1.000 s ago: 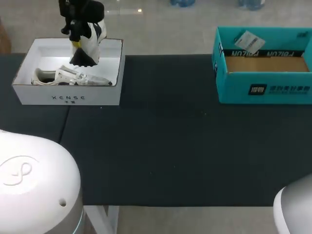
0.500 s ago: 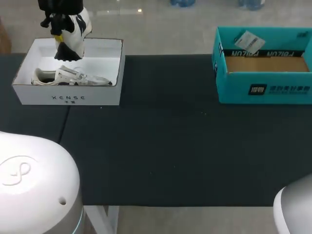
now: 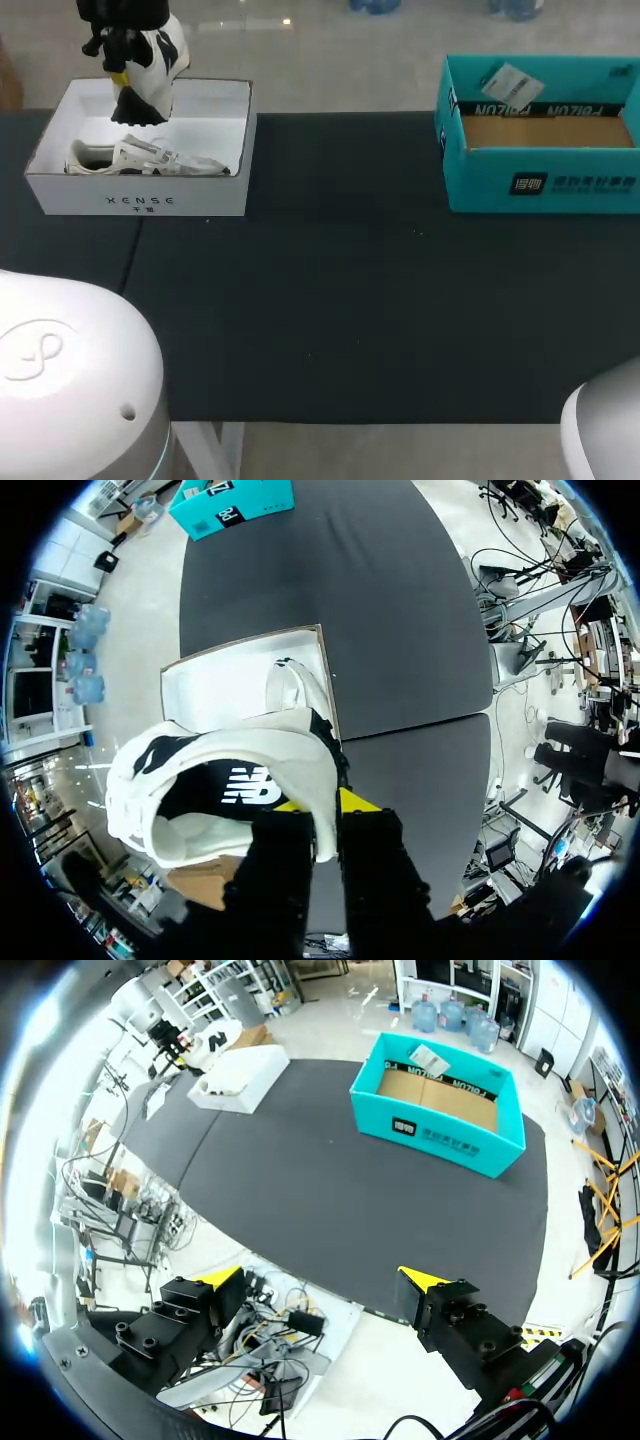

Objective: Take the shoe out of the shoebox, open the shoe tongue, remove and reinsert the insole, then place the shoe into the shoebox

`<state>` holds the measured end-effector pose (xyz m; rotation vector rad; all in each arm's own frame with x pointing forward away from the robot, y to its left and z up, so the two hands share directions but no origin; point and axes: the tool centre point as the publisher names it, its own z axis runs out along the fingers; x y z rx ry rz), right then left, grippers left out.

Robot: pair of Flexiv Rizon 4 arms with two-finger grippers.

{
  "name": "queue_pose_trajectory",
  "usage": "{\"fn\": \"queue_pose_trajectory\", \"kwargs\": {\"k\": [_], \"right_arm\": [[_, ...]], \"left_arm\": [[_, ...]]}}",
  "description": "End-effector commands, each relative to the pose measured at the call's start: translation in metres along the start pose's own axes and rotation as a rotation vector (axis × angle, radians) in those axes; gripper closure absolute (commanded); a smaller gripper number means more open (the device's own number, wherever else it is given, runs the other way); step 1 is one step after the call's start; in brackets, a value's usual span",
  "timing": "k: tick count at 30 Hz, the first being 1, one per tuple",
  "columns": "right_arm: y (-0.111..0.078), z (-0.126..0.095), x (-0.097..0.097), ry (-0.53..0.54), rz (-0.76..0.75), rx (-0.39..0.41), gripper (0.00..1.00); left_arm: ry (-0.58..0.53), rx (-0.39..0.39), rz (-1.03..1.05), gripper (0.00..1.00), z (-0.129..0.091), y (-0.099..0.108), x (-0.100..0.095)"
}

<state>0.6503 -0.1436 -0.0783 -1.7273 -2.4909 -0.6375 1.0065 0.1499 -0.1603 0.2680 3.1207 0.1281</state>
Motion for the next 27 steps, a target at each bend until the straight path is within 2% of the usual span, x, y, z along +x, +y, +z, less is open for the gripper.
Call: {"fn": "queue_pose_trajectory", "kwargs": {"k": [1,5,7,9,11,12,13,14,16,19,20,21,23,26,27], "right_arm": [[0.004,-0.001,0.000,0.000,0.001,0.009,0.00],[0.004,-0.001,0.000,0.000,0.001,0.009,0.00],[0.004,-0.001,0.000,0.000,0.001,0.009,0.00],[0.004,-0.001,0.000,0.000,0.001,0.009,0.00],[0.004,-0.001,0.000,0.000,0.001,0.009,0.00],[0.004,-0.001,0.000,0.000,0.001,0.009,0.00],[0.004,-0.001,0.000,0.000,0.001,0.009,0.00],[0.004,-0.001,0.000,0.000,0.001,0.009,0.00],[0.004,-0.001,0.000,0.000,0.001,0.009,0.00],[0.004,-0.001,0.000,0.000,0.001,0.009,0.00],[0.004,-0.001,0.000,0.000,0.001,0.009,0.00],[0.004,-0.001,0.000,0.000,0.001,0.009,0.00],[0.004,-0.001,0.000,0.000,0.001,0.009,0.00],[0.004,-0.001,0.000,0.000,0.001,0.009,0.00],[0.004,-0.001,0.000,0.000,0.001,0.009,0.00]], "left_arm": [[-0.003,0.000,0.001,1.00,-0.001,0.001,0.001],[-0.015,-0.011,0.111,1.00,-0.005,0.005,0.003],[-0.025,0.009,0.237,1.00,-0.008,0.011,0.004],[-0.050,-0.002,0.329,1.00,-0.010,0.020,0.003],[-0.060,0.029,0.480,1.00,-0.011,0.030,0.003],[-0.075,-0.014,0.517,1.00,-0.011,0.036,0.001],[-0.080,-0.015,0.613,1.00,-0.010,0.041,0.001],[-0.093,0.012,0.664,1.00,-0.011,0.047,0.001],[-0.122,0.002,0.772,1.00,-0.012,0.060,-0.001],[-0.162,0.061,0.952,1.00,-0.011,0.079,-0.006],[-0.190,0.035,0.993,1.00,-0.010,0.085,-0.005],[-0.207,0.012,1.020,1.00,-0.008,0.089,-0.007],[-0.227,0.017,1.159,1.00,-0.006,0.098,-0.008],[-0.231,0.028,1.345,1.00,-0.006,0.105,-0.004],[-0.234,0.058,1.414,1.00,-0.006,0.108,-0.005]]}}
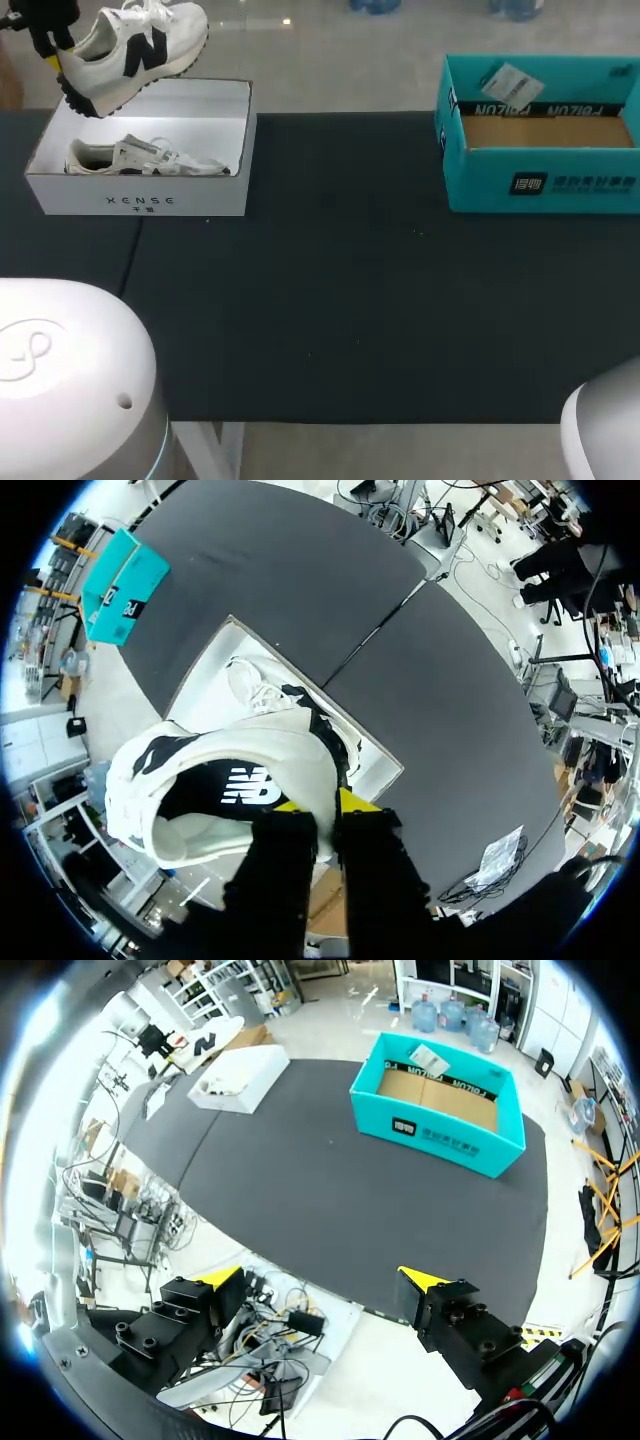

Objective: Take the shoe out of the shoebox, open the shoe tongue, remove and reinsert the insole, then place the shoe into the shoebox

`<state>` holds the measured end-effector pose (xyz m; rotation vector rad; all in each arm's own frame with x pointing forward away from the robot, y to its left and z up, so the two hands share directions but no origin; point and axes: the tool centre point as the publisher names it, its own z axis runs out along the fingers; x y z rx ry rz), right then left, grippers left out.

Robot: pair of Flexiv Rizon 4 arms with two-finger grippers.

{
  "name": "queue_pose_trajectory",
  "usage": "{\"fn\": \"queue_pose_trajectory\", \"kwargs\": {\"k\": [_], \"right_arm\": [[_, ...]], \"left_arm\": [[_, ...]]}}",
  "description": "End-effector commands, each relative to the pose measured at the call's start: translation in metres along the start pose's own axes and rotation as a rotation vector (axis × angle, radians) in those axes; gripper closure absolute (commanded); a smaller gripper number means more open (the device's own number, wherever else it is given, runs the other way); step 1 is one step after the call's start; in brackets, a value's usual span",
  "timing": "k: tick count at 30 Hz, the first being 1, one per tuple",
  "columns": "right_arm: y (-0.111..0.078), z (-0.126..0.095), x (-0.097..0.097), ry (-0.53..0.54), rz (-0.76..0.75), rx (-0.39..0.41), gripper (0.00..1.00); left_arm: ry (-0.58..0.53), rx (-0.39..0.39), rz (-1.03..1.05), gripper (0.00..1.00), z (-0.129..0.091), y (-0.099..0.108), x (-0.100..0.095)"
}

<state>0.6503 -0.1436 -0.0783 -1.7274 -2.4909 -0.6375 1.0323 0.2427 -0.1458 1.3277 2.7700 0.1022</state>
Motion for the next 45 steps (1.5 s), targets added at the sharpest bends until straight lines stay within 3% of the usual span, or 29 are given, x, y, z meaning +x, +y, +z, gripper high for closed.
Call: {"fn": "queue_pose_trajectory", "kwargs": {"k": [1,4,26,29,33,45], "right_arm": [[0.004,-0.001,0.000,0.000,0.001,0.009,0.00],[0.004,-0.001,0.000,0.000,0.001,0.009,0.00],[0.004,-0.001,0.000,0.000,0.001,0.009,0.00],[0.004,-0.001,0.000,0.000,0.001,0.009,0.00],[0.004,-0.001,0.000,0.000,0.001,0.009,0.00],[0.004,-0.001,0.000,0.000,0.001,0.009,0.00]], "left_arm": [[-0.171,0.057,0.786,1.00,0.000,0.010,0.014],[-0.231,0.085,0.992,1.00,-0.001,0.021,0.019],[-0.231,0.085,0.992,1.00,-0.001,0.021,0.019],[-0.150,0.005,1.032,1.00,-0.004,0.028,0.013],[-0.133,-0.048,1.029,1.00,-0.003,0.045,0.003],[-0.086,-0.078,0.940,1.00,0.021,0.082,-0.012]]}}
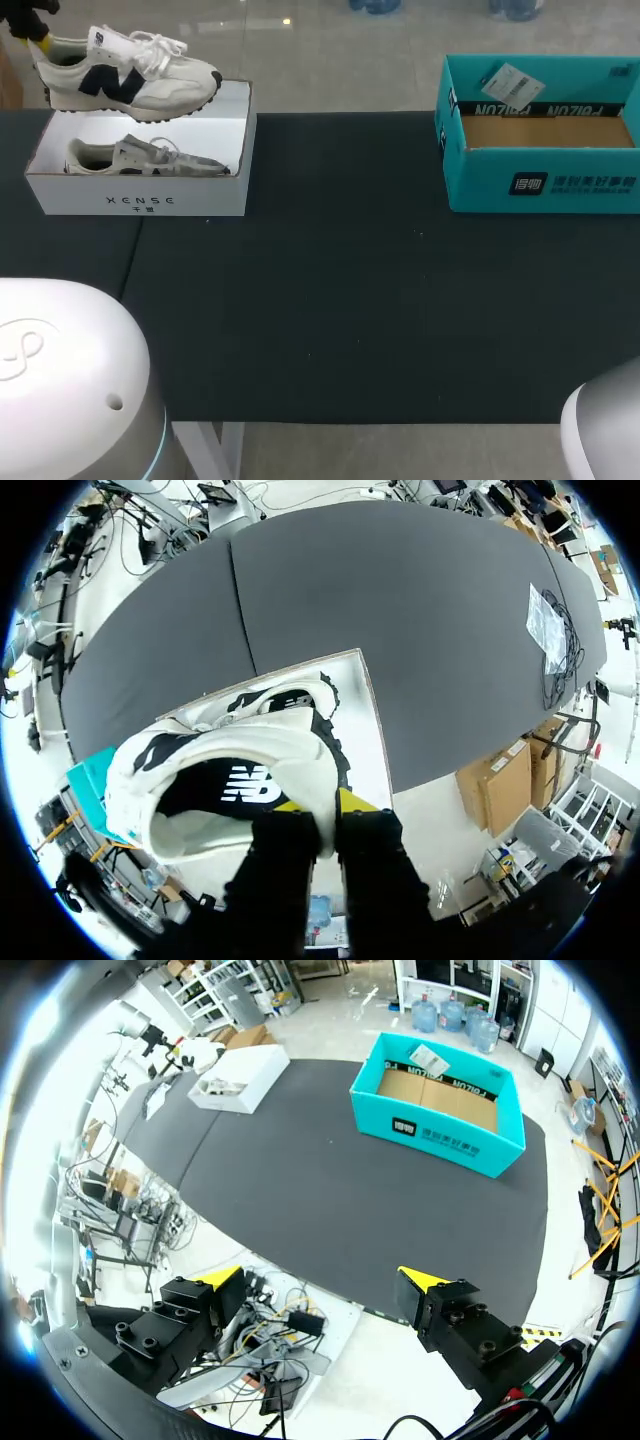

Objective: Take the shoe out of the shoebox, open the shoe tongue, remove and reinsert the insole, then place the shoe into the shoebox

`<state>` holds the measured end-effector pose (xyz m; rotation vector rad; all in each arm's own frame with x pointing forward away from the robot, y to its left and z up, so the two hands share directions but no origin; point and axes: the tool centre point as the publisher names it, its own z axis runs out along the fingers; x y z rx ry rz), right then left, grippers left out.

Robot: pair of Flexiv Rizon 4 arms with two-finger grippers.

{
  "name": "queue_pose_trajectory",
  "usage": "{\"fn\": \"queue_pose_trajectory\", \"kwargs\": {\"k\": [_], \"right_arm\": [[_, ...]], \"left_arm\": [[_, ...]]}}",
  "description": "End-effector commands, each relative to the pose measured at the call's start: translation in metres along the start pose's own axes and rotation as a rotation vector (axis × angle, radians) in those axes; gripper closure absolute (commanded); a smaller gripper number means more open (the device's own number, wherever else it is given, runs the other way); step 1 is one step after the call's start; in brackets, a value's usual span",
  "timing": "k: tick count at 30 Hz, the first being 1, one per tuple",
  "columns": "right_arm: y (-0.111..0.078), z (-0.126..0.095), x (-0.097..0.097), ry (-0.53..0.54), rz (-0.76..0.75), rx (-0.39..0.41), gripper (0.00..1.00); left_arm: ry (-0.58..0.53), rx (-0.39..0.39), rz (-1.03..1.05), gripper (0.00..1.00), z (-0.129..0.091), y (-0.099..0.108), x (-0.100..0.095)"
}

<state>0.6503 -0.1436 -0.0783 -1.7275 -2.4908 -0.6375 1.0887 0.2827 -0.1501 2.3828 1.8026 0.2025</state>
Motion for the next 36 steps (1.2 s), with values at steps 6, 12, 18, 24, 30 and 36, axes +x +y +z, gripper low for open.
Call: {"fn": "queue_pose_trajectory", "kwargs": {"k": [6,12,18,24,30,36], "right_arm": [[0.004,-0.001,0.000,0.000,0.001,0.009,0.00],[0.004,-0.001,0.000,0.000,0.001,0.009,0.00],[0.004,-0.001,0.000,0.000,0.001,0.009,0.00],[0.004,-0.001,0.000,0.000,0.001,0.009,0.00],[0.004,-0.001,0.000,0.000,0.001,0.009,0.00],[0.004,-0.001,0.000,0.000,0.001,0.009,0.00]], "left_arm": [[0.041,0.012,-0.033,1.00,0.032,0.030,0.018],[0.079,0.055,-0.076,1.00,0.060,0.053,0.028],[0.100,0.097,-0.083,1.00,0.086,0.071,0.026],[0.111,0.121,-0.092,1.00,0.104,0.085,0.028],[0.130,0.137,-0.088,1.00,0.120,0.091,0.029],[0.134,0.154,-0.073,1.00,0.139,0.090,0.029]]}}
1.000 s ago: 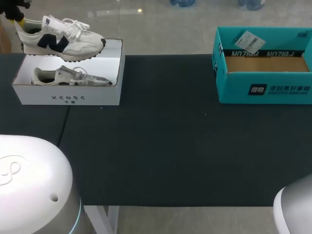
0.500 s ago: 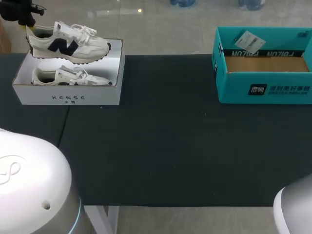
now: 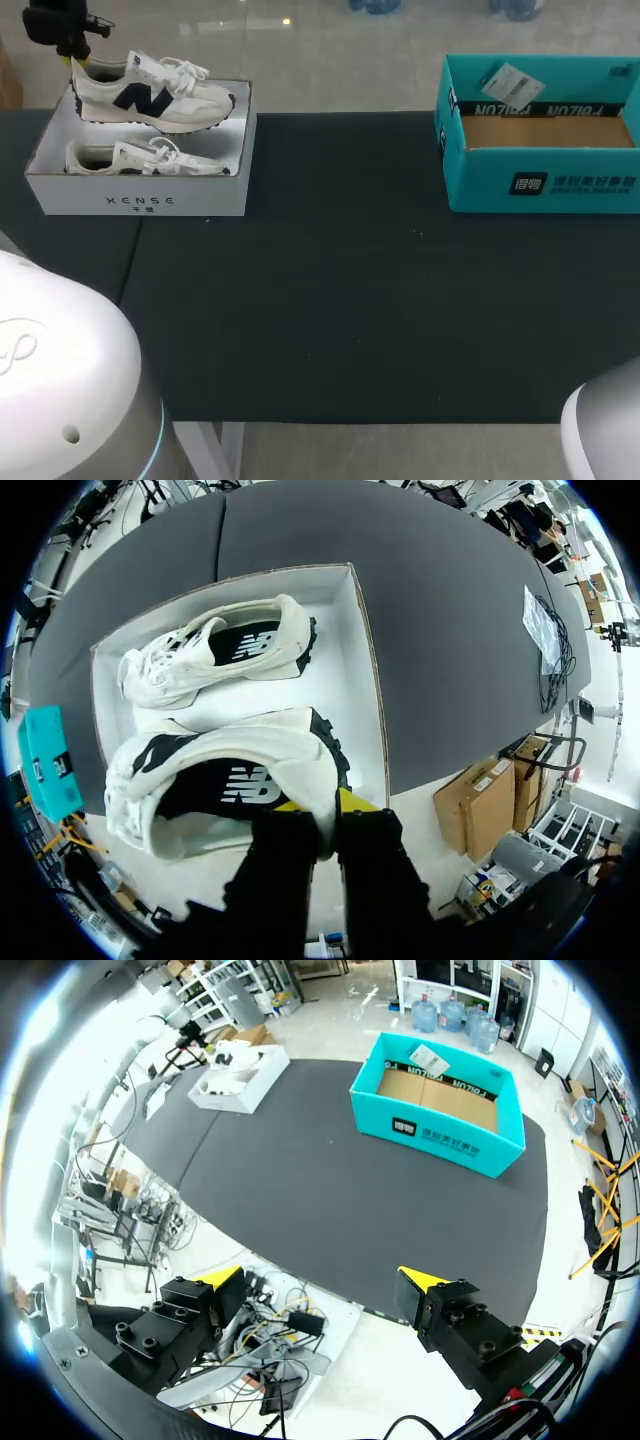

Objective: Take the shoe out of the shoebox, open the shoe tongue, remove and reinsert the insole, then place the shoe into the shoebox

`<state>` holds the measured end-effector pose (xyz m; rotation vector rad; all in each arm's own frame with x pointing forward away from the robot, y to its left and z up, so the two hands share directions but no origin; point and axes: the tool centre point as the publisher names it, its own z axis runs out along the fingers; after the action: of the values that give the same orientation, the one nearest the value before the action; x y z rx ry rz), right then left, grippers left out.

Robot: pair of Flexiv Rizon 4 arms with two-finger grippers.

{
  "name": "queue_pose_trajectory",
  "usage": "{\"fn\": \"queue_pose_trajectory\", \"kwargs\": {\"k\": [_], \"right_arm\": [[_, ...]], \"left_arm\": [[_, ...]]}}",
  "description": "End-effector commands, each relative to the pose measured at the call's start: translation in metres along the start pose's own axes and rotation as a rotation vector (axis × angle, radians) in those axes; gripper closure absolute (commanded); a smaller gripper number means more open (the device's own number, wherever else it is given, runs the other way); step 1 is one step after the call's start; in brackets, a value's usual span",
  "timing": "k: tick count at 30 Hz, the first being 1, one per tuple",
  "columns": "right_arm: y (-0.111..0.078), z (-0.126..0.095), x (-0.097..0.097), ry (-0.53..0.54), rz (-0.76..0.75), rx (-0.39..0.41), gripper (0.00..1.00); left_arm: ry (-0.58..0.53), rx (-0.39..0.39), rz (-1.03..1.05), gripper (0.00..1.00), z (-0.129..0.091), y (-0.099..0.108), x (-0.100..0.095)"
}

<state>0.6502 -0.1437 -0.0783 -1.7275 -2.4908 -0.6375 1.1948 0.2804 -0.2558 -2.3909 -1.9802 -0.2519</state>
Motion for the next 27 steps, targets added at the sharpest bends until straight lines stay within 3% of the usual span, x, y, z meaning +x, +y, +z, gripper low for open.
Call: {"fn": "queue_pose_trajectory", "kwargs": {"k": [1,16,26,27], "right_arm": [[0.004,-0.001,0.000,0.000,0.001,0.009,0.00],[0.004,-0.001,0.000,0.000,0.001,0.009,0.00],[0.004,-0.001,0.000,0.000,0.001,0.009,0.00],[0.004,-0.001,0.000,0.000,0.001,0.009,0.00]], "left_arm": [[0.000,0.035,0.004,1.00,0.016,0.011,0.001],[0.017,0.061,0.027,1.00,0.073,-0.003,-0.001],[0.024,0.081,0.023,0.99,0.092,0.001,-0.003],[0.041,0.091,0.023,0.04,0.092,0.001,-0.003]]}}
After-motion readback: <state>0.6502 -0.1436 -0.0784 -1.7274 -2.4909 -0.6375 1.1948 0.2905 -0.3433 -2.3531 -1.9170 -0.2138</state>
